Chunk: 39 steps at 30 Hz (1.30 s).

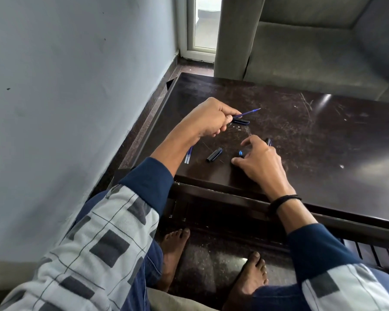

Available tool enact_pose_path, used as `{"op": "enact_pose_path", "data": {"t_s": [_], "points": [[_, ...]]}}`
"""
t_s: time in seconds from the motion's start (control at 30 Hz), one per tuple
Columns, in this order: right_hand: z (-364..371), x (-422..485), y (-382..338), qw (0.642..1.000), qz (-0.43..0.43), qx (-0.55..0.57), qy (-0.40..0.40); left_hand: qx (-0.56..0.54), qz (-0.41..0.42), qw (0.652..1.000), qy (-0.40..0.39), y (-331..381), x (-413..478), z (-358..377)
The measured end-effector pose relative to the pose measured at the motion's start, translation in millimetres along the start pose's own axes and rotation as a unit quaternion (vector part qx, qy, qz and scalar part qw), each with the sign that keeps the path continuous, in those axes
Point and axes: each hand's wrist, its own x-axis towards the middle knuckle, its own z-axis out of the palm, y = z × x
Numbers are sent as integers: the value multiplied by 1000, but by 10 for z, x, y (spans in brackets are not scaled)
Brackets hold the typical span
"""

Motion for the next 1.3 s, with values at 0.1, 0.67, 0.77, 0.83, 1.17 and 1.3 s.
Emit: {"op": "enact_pose_path", "data": {"t_s": [0.1, 0.67, 0.77, 0.83, 1.17, 1.3], "points": [[-62, 59, -4, 990, 23, 133, 42, -8, 0, 1000, -7, -1, -8, -17], [-434, 91, -31, 791, 113, 594, 94, -53, -13, 992, -112, 40, -60, 61], [-639, 172, 100, 762, 115, 615, 170, -38, -5, 994, -99, 21, -63, 21], [-794, 220, 212, 767, 108, 602, 194, -45, 8, 996, -74, 14, -57, -32], [-637, 357, 540, 986, 133, 38, 89, -76, 63, 995, 30, -28, -30, -386], [-459, 348, 538, 987, 134, -27, 84, -83, 62, 994, 47, -53, -72, -511]]}}
